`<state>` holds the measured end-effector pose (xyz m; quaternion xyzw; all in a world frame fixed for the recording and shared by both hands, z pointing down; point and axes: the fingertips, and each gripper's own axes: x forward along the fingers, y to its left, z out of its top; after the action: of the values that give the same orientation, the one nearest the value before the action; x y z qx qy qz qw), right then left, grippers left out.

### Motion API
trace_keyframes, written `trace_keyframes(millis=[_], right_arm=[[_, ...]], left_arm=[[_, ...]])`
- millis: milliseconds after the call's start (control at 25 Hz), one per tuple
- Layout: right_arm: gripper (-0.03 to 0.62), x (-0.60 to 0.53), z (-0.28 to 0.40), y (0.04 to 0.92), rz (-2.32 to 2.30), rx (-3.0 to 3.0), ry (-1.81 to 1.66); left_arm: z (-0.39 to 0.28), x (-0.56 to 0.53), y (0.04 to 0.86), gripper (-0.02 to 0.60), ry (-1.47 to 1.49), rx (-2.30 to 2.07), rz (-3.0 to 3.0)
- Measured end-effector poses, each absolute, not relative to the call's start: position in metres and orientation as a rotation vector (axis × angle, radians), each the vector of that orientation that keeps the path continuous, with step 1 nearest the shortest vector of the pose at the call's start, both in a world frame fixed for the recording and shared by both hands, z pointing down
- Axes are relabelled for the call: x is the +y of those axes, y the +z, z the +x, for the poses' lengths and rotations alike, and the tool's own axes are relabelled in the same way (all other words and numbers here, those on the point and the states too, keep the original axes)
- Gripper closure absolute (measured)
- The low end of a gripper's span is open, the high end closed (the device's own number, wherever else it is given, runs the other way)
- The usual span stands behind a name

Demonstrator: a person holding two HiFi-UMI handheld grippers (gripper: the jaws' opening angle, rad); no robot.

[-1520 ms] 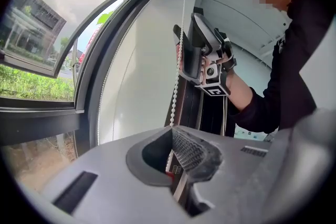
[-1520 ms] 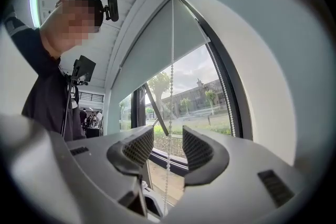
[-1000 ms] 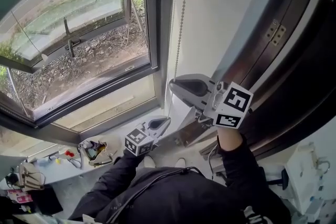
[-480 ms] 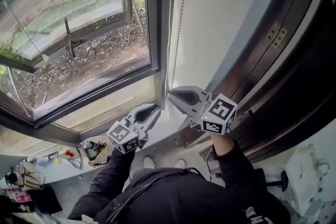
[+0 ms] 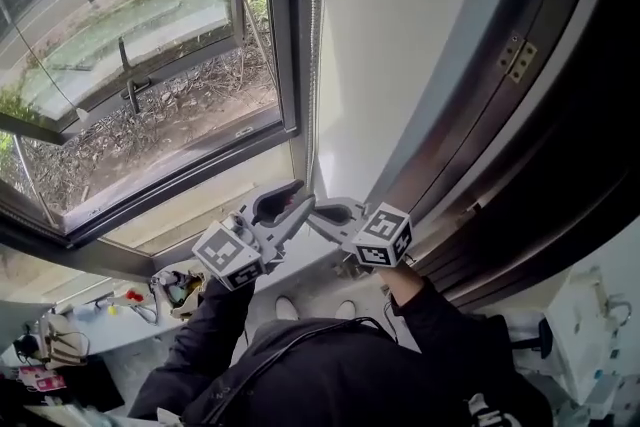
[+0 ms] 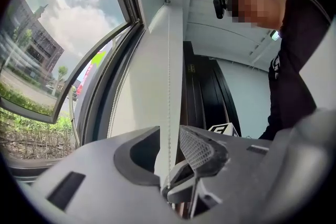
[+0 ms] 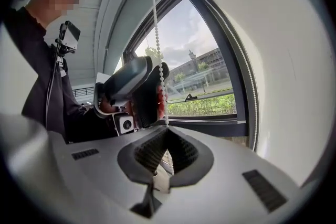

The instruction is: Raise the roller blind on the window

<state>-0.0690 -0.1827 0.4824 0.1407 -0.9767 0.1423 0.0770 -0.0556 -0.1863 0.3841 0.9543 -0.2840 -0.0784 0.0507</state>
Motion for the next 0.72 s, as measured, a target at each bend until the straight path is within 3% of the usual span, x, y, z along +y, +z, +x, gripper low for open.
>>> trace_keyframes(millis=[520,720], right_arm=[[0.588,-0.154,-0.079,0.534,0.363,-2.824,0.474],[0.588,-0.158,-0.07,0.547,0.39,-2.789,0.468]], left_arm=[[-0.049,-0.182,0.355,0.472,-0.247,-0.879,2.963],[-0.052,-0.183,0.352,0.561,-0.206,-0.883,2.949]])
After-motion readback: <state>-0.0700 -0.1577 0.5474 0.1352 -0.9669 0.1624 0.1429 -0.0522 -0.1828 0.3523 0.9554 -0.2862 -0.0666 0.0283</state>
